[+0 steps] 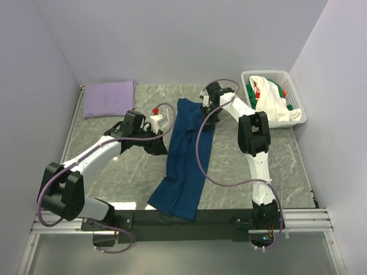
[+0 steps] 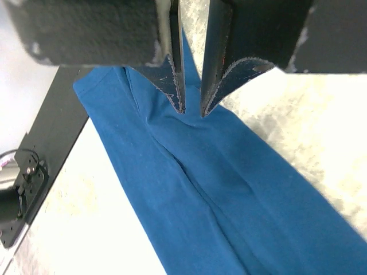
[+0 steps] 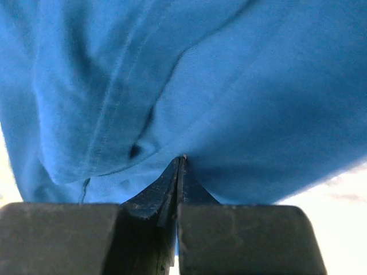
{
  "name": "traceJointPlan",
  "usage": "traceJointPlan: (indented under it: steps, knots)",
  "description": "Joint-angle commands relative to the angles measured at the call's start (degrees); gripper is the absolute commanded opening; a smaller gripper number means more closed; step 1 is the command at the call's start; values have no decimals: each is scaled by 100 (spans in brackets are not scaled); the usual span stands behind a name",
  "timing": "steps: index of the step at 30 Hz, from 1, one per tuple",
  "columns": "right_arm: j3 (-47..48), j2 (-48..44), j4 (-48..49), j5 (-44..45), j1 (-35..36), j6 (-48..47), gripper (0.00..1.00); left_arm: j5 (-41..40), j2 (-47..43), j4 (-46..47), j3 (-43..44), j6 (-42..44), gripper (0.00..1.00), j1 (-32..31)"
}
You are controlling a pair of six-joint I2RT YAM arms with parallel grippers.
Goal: Fold and stack the t-shirts
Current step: Fold the tshirt
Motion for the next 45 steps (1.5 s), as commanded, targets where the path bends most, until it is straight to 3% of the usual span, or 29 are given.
traceJointPlan:
  steps: [1,4,7,16,20,24,28,30,35,45]
  knots:
    - [-82,-214,-85,479,63,404,0,81,-277,104,-8,-192,23,139]
    - [311,189,-303,533,81,422,0,-15,-268,209,-113,-236,23,192]
    - [1321,874,-656,446,81,413,0,-77,-277,341,-228,-315,24,227]
    - [2168,1333,90,111,107,246,2,-51,-277,569,-482,-614,25,474]
    - [1939,825,987,-143,116,132,11,10,-146,1210,-667,-1070,27,474]
    - [1624,-10,883,-310,151,53,18,-24,258,1571,-466,-1580,24,474]
    - [-497,-1319,1216,-452,204,166,18,-7,714,1975,-194,-1704,21,421]
    - [-1012,-1725,1260,-539,291,149,17,2,943,1967,-9,-1687,20,360]
    - [-1647,-1419,1164,-714,371,299,10,-7,1612,2064,387,-1704,19,263]
    - [-1278,-531,777,-173,362,659,1,19,2113,2363,616,-2003,18,228]
